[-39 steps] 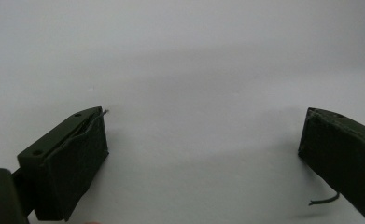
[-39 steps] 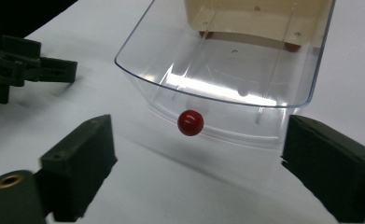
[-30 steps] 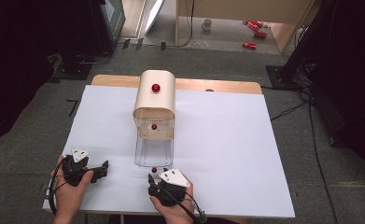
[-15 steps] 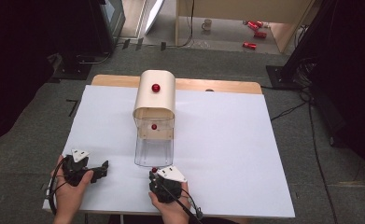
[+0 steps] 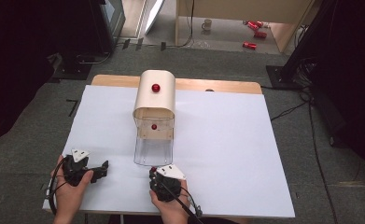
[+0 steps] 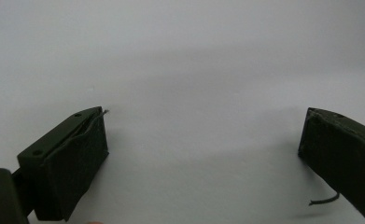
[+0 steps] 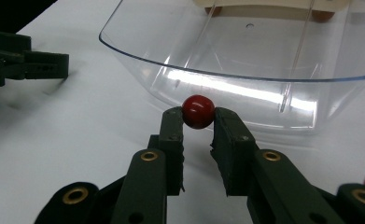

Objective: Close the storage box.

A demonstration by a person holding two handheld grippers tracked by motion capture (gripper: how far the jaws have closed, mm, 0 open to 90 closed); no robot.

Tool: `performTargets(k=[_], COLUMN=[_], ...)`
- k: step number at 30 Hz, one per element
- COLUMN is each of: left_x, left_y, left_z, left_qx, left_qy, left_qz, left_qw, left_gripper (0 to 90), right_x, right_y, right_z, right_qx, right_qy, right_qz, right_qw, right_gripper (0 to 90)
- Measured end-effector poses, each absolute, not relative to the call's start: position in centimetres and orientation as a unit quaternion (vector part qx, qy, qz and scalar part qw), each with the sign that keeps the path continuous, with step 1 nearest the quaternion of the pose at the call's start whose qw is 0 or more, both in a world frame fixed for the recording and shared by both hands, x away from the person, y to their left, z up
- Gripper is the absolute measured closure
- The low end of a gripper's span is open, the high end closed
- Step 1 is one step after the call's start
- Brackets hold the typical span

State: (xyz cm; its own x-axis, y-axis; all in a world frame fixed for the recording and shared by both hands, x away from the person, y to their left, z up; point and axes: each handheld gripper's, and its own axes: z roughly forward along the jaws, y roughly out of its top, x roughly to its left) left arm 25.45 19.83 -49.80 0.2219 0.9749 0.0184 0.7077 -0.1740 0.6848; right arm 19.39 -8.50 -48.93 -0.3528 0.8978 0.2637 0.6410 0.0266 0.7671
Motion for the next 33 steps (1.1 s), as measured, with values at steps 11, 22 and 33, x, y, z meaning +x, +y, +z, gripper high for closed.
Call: performTargets(k=[11,22,33], left_x=[25.5,25.5,25.5], left_y=[19.8,19.8,19.8], left_z=[-49.8,-49.8,-49.8], left_qx=[0.729,0.729,0.729], left_qy=[0.577,0.577,0.577], left_qz=[0.236,0.236,0.236], left_qw=[0.283,0.283,0.282], left_gripper=[1.1,1.1,1.1], right_x=[19.8,20.7,22.4], right_y=[-8.6,-8.6,-8.5], right_z=[-47.8,-46.8,-45.7], right_qx=[0.543,0.537,0.532], right_qy=[0.700,0.700,0.702], right_qz=[0.436,0.439,0.439], right_qw=[0.157,0.168,0.180], right_gripper=[75.2,75.2,75.3])
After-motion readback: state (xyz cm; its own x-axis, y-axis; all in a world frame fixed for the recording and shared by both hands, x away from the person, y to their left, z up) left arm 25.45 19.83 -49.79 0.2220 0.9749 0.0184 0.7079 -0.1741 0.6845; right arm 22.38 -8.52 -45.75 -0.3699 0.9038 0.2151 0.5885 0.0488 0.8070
